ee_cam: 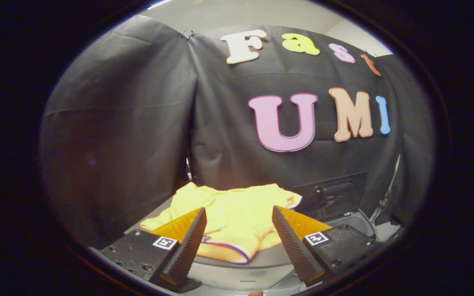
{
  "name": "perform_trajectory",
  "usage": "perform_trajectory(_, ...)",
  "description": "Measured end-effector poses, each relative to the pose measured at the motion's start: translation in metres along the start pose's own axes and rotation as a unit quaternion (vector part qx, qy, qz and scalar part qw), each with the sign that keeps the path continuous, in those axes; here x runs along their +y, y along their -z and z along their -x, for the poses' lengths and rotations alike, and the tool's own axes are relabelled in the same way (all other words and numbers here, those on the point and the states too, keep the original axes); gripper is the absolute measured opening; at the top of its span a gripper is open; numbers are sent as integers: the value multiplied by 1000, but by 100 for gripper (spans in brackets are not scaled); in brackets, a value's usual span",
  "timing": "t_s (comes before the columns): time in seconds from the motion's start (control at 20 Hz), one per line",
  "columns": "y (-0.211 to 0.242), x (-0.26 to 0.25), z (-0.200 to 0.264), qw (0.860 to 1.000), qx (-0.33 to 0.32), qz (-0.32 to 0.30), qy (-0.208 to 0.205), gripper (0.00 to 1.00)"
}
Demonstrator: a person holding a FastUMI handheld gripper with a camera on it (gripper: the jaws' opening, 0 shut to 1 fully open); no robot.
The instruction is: Put the clothes into the washing machine and then close the washing machine lid.
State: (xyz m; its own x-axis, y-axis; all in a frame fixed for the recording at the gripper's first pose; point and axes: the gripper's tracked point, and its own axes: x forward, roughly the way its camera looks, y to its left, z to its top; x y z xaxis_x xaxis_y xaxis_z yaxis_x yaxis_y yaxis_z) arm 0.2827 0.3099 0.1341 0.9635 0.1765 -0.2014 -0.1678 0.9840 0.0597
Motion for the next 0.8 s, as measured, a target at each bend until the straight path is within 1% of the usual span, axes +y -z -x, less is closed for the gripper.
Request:
perform_trajectory(0.1,4,7,-34,1000,28,8,5,97)
perform_trajectory(0.15,12,13,-47,998,58,7,2,97)
perform_trajectory(0.25,13,26,-73,997,77,-11,-5,98)
perform_trajectory(0.3,18,30,-85,996,93,-6,-6,97)
perform_trajectory(0.4,45,36,-101,989,150,2,-11,97)
perform_trajectory(0.45,61,36,-104,982,188,-1,-8,98)
perform_trajectory(0.55,70,39,-116,979,205,-4,-3,98)
perform_trajectory(0.6,80,36,-124,977,214,11,-1,98)
perform_trajectory(0.65,96,31,-120,968,250,33,-1,98)
perform_trajectory(0.7,83,30,-128,977,211,30,4,97)
perform_trajectory(0.75,87,32,-134,975,220,19,8,97)
perform_trajectory(0.8,89,25,-129,973,227,24,16,96)
